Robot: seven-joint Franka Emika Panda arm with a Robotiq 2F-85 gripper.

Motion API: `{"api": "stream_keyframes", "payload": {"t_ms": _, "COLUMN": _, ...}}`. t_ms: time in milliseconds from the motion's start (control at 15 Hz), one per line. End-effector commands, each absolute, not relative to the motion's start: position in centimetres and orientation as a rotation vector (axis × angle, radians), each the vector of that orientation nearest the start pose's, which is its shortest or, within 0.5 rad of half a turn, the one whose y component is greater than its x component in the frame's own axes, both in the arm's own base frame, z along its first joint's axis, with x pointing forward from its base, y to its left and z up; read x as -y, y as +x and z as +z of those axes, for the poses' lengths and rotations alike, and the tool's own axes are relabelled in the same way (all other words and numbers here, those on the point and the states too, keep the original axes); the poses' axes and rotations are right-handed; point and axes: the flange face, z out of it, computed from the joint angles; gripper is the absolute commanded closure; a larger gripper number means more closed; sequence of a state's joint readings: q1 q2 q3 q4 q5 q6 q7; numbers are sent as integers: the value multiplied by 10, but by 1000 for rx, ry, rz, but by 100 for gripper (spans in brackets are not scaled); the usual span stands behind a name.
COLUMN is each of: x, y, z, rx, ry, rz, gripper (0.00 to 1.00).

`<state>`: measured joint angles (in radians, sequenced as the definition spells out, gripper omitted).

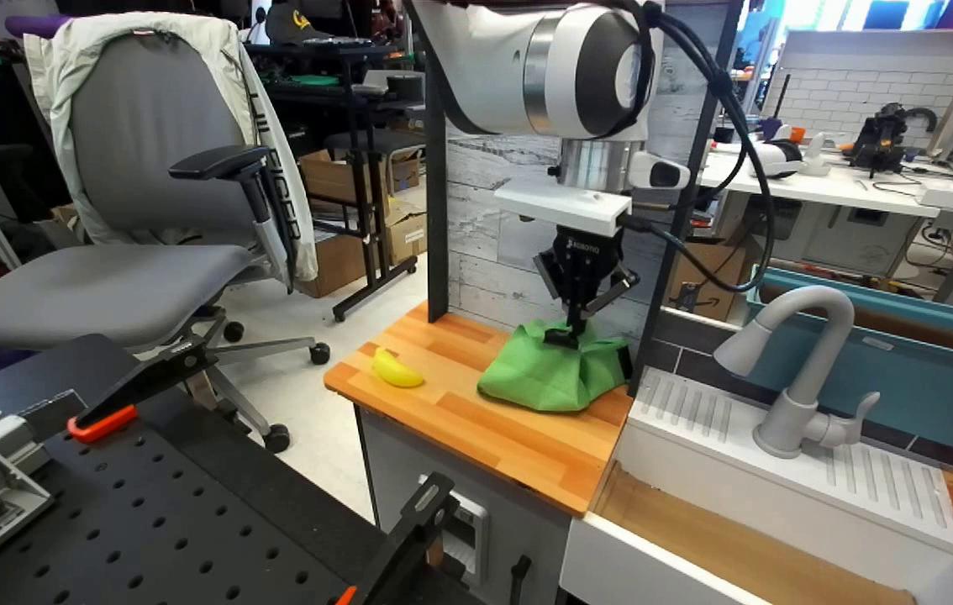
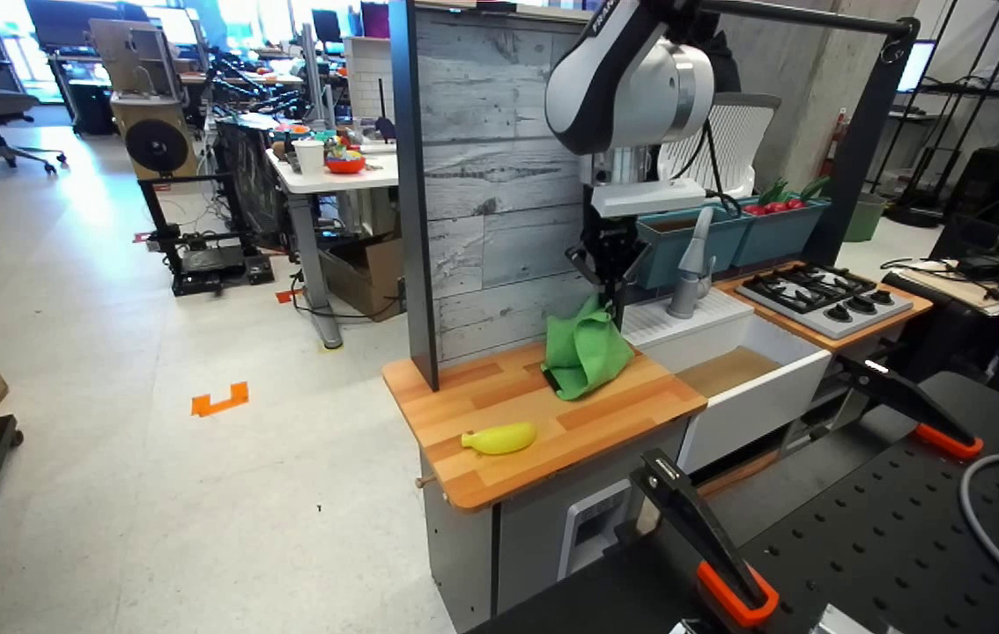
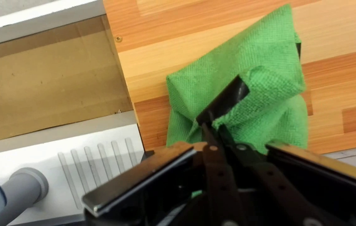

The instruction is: Fold the green towel in half twice

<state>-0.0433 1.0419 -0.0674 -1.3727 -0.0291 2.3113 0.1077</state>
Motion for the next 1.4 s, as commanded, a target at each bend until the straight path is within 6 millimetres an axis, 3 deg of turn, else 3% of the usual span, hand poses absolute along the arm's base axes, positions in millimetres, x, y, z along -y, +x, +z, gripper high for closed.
{"api": "stream_keyframes", "payload": {"t_ms": 0, "x": 70, "y": 721, "z": 47, "rx": -286, "ry": -3214, "rz": 219, "gripper": 99}}
{"api": "stream_keyframes", "payload": {"t_ms": 667, "x": 66, "y": 716, "z": -23, "rx": -362, "ry": -3222, "rz": 199, "gripper": 99}}
{"api": "stream_keyframes", "payload": {"t_ms": 733, "x": 65, "y": 715, "z": -27, "rx": -367, "ry": -3225, "rz": 202, "gripper": 73}}
{"api": "stream_keyframes", "payload": {"t_ms": 800, "x": 65, "y": 715, "z": -31, "rx": -364, "ry": -3229, "rz": 198, "gripper": 71}}
{"api": "stream_keyframes", "payload": {"t_ms": 933, "x": 62, "y": 714, "z": -33, "rx": -374, "ry": -3234, "rz": 183, "gripper": 59}}
{"api": "stream_keyframes", "payload": {"t_ms": 1333, "x": 53, "y": 706, "z": -39, "rx": -379, "ry": -3235, "rz": 117, "gripper": 15}}
